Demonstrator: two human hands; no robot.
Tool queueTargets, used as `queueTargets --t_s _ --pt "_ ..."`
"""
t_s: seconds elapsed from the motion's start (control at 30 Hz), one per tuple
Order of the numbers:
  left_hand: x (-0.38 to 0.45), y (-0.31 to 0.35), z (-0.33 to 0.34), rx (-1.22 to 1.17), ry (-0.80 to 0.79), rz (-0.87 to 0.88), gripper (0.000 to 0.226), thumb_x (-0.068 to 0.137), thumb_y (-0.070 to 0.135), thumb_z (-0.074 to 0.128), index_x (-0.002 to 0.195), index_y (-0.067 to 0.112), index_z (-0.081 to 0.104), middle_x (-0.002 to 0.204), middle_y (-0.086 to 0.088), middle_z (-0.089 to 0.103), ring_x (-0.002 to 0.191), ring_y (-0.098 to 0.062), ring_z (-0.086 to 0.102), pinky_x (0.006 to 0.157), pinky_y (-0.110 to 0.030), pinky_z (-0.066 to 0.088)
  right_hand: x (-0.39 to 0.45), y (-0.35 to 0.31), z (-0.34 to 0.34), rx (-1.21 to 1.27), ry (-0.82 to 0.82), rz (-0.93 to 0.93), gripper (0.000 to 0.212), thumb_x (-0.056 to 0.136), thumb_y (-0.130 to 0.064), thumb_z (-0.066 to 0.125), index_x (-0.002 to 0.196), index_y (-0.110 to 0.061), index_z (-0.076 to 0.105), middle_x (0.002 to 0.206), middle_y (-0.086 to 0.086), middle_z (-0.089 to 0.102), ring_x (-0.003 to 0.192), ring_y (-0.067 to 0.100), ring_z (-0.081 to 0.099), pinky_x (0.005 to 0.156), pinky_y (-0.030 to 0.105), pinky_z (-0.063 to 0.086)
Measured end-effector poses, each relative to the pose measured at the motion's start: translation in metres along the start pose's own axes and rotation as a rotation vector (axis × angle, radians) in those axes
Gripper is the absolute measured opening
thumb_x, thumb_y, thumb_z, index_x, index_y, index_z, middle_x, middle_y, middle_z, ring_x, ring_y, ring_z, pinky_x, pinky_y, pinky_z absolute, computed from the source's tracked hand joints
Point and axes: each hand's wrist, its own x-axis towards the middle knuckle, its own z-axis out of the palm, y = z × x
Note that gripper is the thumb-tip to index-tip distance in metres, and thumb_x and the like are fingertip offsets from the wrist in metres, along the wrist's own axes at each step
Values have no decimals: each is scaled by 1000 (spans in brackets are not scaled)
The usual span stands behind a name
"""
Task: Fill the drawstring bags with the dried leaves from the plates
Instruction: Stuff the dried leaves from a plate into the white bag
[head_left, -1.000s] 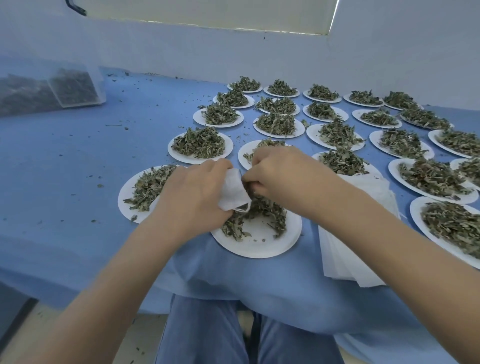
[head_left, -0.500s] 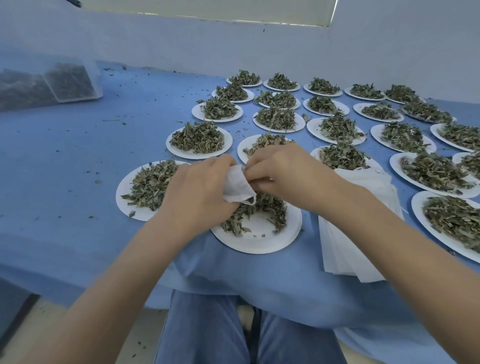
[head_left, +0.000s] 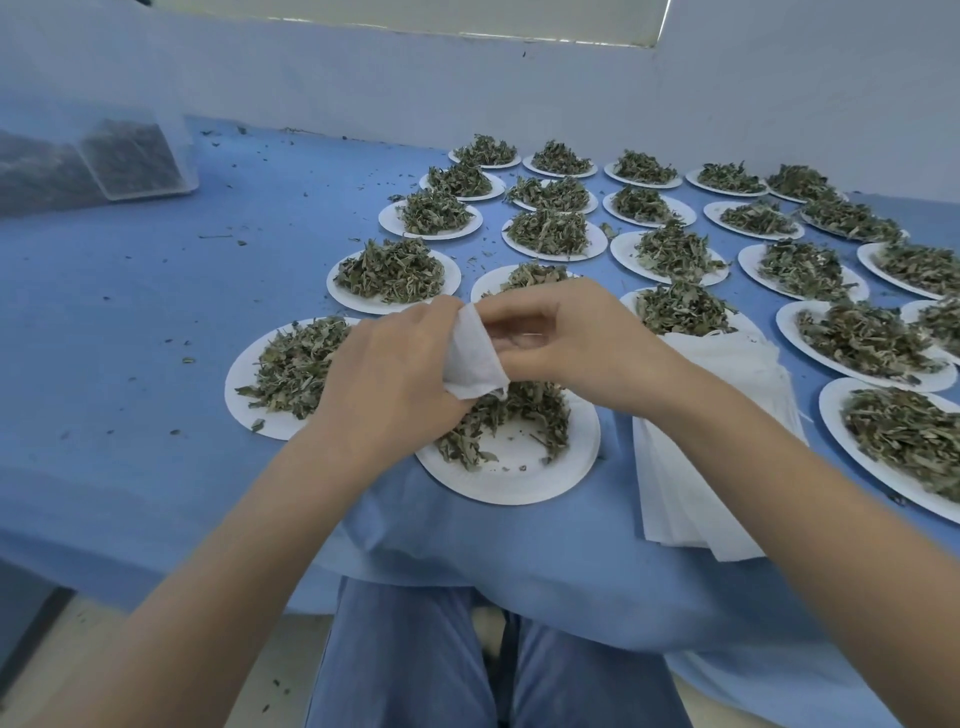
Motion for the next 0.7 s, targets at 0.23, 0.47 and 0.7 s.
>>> queueTargets --t_s 0.23,0.47,0.7 --pt "-1 3 4 -27 -9 -15 30 73 35 65 91 14 53 82 -4 62 72 -32 56 56 -30 27 3 11 6 -186 201 -40 26 73 4 70 87 -18 66 80 -10 66 72 -2 62 67 8 47" --pt "-3 8 10 -113 -27 -82 34 72 36 67 85 20 40 83 -3 61 76 -31 57 58 -30 22 6 16 14 -142 157 -39 23 78 5 66 97 -8 70 87 -2 69 79 8 64 81 21 52" --pt "0 5 5 -165 -35 -141 44 73 41 65 111 21 55 97 4 64 88 -25 58 65 -31 39 3 8 -3 -343 -29 -75 21 89 -2 56 101 -8 72 94 21 68 91 41 60 86 49 46"
